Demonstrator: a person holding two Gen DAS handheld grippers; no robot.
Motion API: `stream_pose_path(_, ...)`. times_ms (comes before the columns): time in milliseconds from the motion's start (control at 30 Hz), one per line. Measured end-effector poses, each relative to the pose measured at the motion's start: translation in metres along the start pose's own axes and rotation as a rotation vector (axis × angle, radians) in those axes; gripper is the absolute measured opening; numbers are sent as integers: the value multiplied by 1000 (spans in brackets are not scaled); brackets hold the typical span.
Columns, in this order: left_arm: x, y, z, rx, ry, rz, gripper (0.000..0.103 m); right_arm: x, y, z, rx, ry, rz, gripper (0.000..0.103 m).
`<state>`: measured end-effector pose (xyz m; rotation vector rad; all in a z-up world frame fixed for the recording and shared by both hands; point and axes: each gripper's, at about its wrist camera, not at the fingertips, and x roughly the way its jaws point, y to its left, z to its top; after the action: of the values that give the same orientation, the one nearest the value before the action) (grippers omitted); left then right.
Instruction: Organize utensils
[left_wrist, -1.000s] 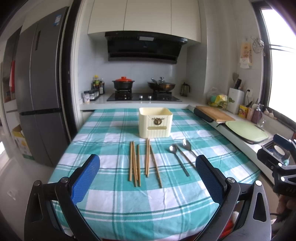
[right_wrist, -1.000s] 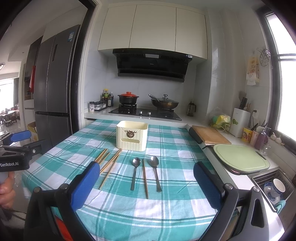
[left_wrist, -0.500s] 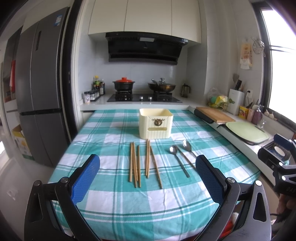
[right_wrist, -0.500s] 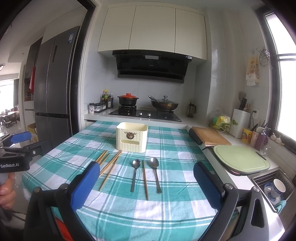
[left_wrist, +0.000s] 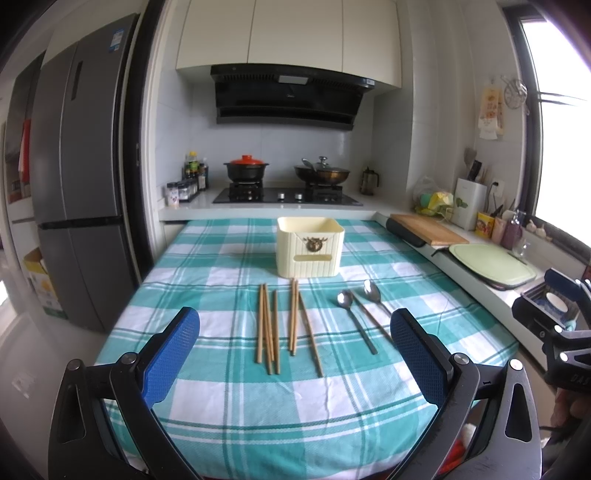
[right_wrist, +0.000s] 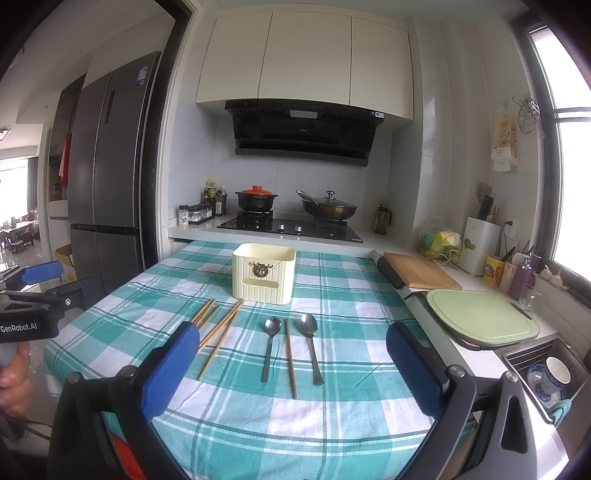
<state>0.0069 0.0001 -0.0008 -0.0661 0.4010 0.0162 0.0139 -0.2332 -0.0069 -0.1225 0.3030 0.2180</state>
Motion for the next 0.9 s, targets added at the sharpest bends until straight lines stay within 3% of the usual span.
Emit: stream_pose_path(900, 3, -4, -4, 17, -4, -10, 103, 7, -2, -3, 6, 20, 0, 103)
